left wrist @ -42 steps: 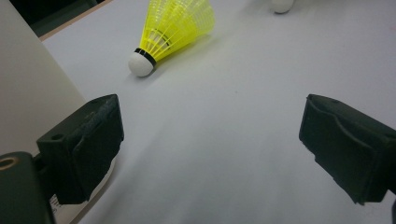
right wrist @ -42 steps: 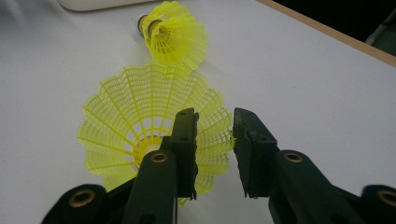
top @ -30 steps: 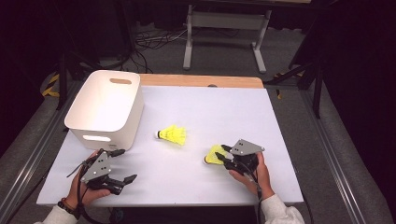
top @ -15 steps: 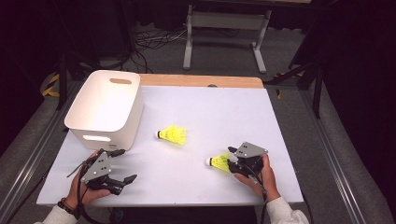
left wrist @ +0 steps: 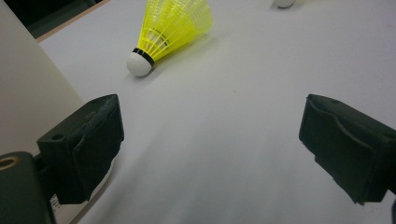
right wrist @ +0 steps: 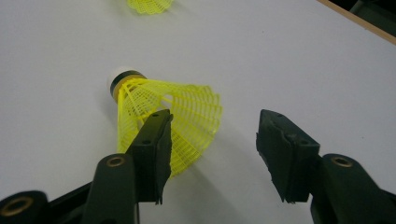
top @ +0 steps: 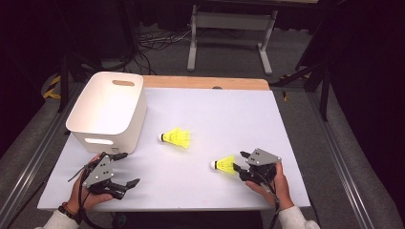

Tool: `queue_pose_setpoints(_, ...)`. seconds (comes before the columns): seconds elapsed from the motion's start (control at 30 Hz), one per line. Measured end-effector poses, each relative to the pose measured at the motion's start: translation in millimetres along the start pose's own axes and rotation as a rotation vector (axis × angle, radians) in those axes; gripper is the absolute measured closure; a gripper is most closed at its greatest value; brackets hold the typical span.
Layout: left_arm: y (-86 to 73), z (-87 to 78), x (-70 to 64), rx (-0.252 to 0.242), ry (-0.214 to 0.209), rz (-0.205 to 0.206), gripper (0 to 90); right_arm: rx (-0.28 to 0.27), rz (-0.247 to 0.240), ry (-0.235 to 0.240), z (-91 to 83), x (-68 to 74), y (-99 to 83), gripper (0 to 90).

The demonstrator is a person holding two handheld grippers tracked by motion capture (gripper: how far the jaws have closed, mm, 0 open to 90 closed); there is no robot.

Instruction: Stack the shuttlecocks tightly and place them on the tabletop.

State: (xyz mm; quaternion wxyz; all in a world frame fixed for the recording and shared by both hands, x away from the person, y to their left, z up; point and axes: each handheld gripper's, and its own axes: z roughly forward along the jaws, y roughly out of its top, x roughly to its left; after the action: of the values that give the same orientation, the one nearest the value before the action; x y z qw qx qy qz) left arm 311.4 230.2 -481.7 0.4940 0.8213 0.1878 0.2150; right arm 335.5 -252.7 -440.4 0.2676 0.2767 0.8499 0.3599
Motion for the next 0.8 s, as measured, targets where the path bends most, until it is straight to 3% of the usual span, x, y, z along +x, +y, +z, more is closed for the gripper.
queue_pose_setpoints(0.1,-0.4,-0.2,0.4,0.002,0.001,-0.004,7.4,0.002,-0.025,-0.034,-6.2,0.7,1.3,41.7)
queue_pose_setpoints(0.23,-0.4,-1.0,0.9,0.0,0.002,-0.004,7.4,-0.027,-0.003,-0.047,-15.9,-2.2,1.3,37.8)
queue_pose_setpoints(0.37,-0.2,-0.8,0.3,0.0,0.001,0.0,7.4,-0.048,0.007,-0.025,-24.9,-2.4,-0.1,35.4)
queue_pose_setpoints(0.53,-0.2,-0.1,0.3,0.004,0.0,0.001,7.5,-0.067,0.013,0.036,-30.5,2.2,-1.8,26.5)
queue_pose_setpoints(0.63,-0.1,0.1,0.0,0.005,-0.002,0.002,7.4,-0.052,0.015,0.056,-27.5,5.1,-3.4,19.8)
queue_pose_setpoints(0.8,0.0,0.0,-0.3,0.005,0.001,0.003,7.8,-0.027,0.003,0.108,-18.8,11.6,-4.7,16.2)
